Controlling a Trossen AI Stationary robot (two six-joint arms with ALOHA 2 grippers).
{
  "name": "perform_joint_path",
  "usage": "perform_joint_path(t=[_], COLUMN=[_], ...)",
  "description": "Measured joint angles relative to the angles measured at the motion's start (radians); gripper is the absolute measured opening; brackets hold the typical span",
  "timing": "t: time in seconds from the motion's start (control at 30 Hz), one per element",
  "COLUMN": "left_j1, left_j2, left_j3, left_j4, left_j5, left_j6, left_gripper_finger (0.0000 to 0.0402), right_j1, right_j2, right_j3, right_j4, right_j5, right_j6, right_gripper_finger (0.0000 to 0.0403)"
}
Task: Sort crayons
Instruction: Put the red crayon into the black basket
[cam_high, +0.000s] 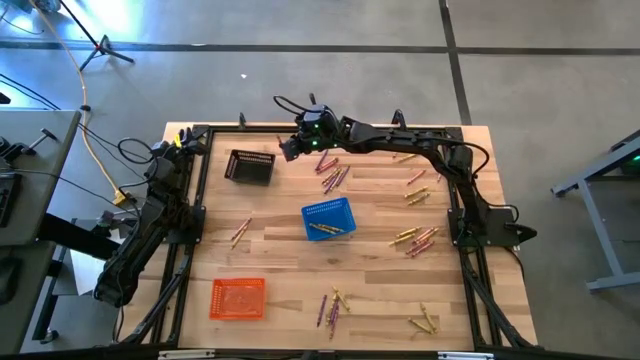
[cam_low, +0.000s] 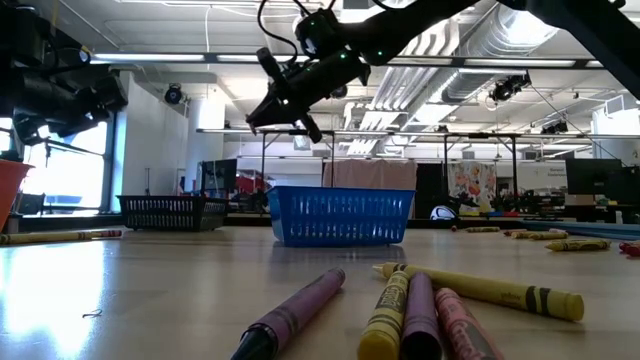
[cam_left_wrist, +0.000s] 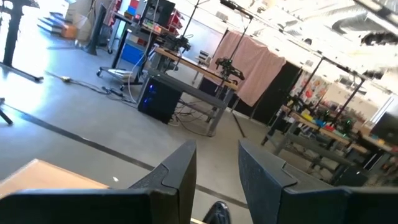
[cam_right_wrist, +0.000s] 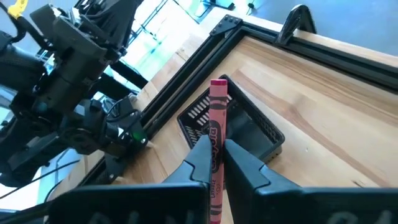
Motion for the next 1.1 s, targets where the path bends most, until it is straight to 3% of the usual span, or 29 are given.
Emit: perform_joint_path(t=[0.2, 0.37, 0.5, 0.67, 0.83, 1.0, 1.1], left_j1=[0.000, 0.000, 0.000, 0.000, 0.000, 0.000, -0.001], left_j2=[0.000, 0.000, 0.000, 0.000, 0.000, 0.000, 0.000], left_j3=[0.000, 0.000, 0.000, 0.000, 0.000, 0.000, 0.000], left_j4=[0.013, 0.010, 0.014, 0.057, 0.062, 0.061, 0.118], left_j5=[0.011, 0.140, 0.172, 0.322, 0.371, 0.325, 0.445], left_j6=[-0.173, -0.364, -0.406, -0.507, -0.686, -0.745, -0.741], left_gripper_finger=[0.0104, 0.0104, 0.0104, 0.0104, 0.0104, 0.0104, 0.0104], right_j1=[0.000, 0.000, 0.000, 0.000, 0.000, 0.000, 0.000], right_j2=[0.000, 0.000, 0.000, 0.000, 0.000, 0.000, 0.000], right_j3=[0.000, 0.000, 0.000, -0.001, -0.001, -0.001, -0.001], right_j4=[0.000, 0.000, 0.000, 0.000, -0.001, -0.019, -0.029], right_j5=[0.001, 0.001, 0.001, 0.002, 0.002, 0.002, -0.001], right_j6=[0.000, 0.000, 0.000, -0.006, -0.008, -0.037, -0.035], right_gripper_finger=[0.0012, 0.0012, 0.0012, 0.0012, 0.0012, 0.0012, 0.0012])
